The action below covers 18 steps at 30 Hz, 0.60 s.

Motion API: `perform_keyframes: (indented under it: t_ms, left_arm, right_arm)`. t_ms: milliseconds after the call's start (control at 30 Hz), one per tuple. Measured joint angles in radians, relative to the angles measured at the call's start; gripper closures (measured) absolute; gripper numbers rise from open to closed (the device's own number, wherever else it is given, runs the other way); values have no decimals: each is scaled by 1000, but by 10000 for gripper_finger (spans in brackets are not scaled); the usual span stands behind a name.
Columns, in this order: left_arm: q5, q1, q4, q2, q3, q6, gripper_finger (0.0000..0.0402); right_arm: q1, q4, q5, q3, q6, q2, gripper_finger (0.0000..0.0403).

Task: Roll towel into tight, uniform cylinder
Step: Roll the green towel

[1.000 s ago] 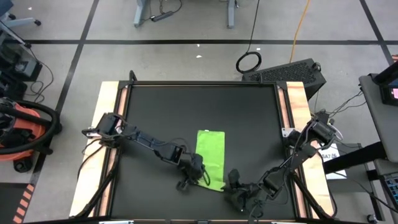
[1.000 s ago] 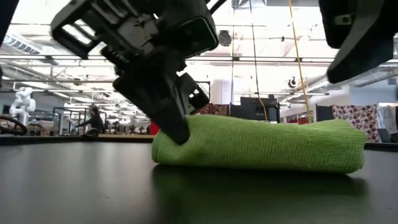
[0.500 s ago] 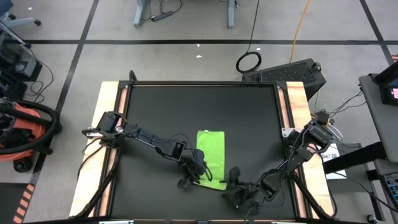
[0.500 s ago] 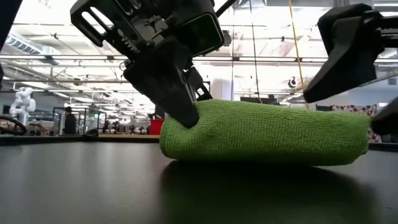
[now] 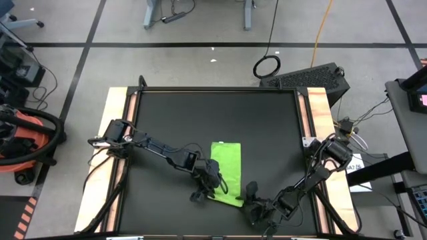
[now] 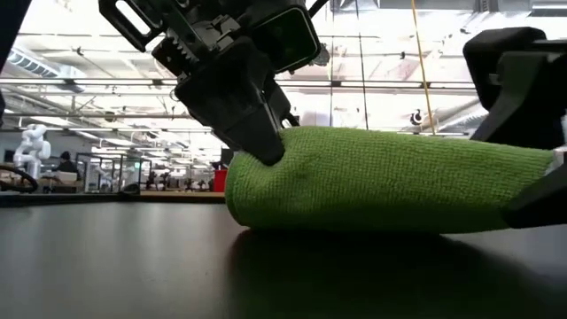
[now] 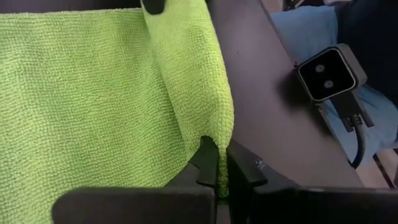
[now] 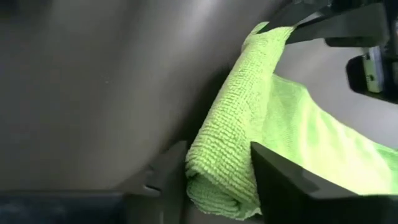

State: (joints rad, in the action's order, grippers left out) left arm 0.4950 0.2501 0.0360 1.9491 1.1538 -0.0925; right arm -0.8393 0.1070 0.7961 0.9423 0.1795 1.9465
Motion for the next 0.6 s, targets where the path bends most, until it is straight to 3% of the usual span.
perform_keyframes:
  t_ms: [400, 500, 600]
  left_arm:
    - [7, 15, -1, 0, 0, -17, 391]
    - [7, 28, 0, 0, 0, -26, 391]
    - [3, 47, 10, 0, 0, -27, 391]
  right_arm:
    - [4, -5, 59, 4, 19, 11, 365]
    - [22, -3, -5, 4, 18, 11, 393]
    - [55, 24, -139, 4, 39, 10, 392]
